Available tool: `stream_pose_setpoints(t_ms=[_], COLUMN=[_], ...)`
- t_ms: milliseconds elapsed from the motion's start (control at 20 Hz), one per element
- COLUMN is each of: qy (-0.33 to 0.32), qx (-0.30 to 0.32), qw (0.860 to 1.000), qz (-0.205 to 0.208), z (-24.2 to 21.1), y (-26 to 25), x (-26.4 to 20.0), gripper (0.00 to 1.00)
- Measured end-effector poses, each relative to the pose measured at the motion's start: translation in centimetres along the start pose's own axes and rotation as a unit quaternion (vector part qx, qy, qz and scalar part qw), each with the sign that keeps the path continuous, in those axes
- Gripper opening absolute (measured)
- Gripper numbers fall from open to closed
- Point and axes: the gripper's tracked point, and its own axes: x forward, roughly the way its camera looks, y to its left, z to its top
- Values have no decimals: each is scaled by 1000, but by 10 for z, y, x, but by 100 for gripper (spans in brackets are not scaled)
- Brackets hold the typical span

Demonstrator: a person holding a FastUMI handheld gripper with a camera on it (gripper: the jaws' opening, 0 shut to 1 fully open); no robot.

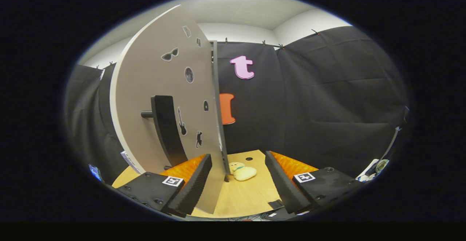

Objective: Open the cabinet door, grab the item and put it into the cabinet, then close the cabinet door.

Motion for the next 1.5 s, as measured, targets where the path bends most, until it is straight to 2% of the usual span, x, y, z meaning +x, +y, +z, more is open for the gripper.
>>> stream_pose_setpoints(t_ms=[550,1100,1350,1500], qy=[10,24,21,19], qx=[18,-16,-32,-37], qw=[994,984,977,976], qz=[104,178,209,213], z=[-10,-5,-7,-5], y=[123,155,200,213], x=[28,17,37,45], gripper=[96,96,96,96])
